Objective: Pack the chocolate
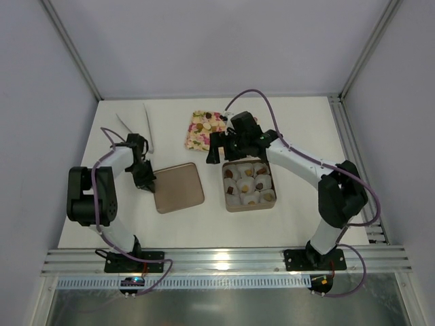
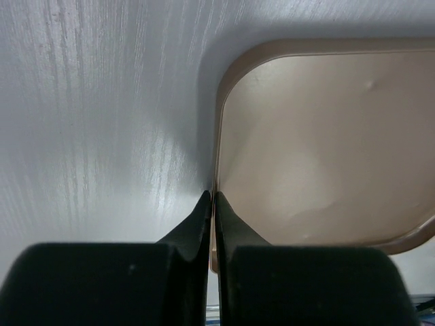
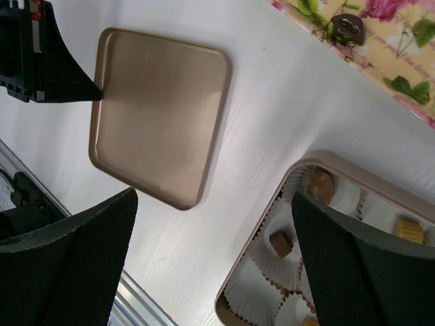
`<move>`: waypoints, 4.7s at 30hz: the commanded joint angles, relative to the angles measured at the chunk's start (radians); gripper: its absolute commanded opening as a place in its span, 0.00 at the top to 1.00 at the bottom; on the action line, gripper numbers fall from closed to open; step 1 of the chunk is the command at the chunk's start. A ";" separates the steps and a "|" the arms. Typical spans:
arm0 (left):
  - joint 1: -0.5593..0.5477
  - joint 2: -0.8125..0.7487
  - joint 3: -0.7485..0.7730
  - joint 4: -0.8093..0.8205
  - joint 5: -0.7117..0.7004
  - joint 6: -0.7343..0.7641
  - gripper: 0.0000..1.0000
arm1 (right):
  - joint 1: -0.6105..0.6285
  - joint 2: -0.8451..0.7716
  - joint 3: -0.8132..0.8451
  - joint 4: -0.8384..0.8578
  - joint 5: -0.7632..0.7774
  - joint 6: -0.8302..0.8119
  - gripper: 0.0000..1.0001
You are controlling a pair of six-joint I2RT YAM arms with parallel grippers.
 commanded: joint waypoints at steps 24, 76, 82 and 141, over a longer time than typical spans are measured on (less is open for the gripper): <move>0.052 -0.192 0.001 -0.033 0.112 -0.024 0.73 | 0.129 0.357 0.335 -0.154 0.125 0.013 0.26; 0.051 -0.125 -0.084 0.114 0.229 -0.051 0.34 | 0.070 0.440 0.401 -0.142 -0.029 0.144 0.96; 0.052 -0.054 -0.069 0.142 0.259 -0.074 0.32 | 0.047 0.437 0.382 -0.102 -0.110 0.168 0.96; 0.052 -0.583 0.114 0.211 0.650 -0.411 1.00 | -0.029 -0.015 0.057 0.238 -0.383 0.424 0.49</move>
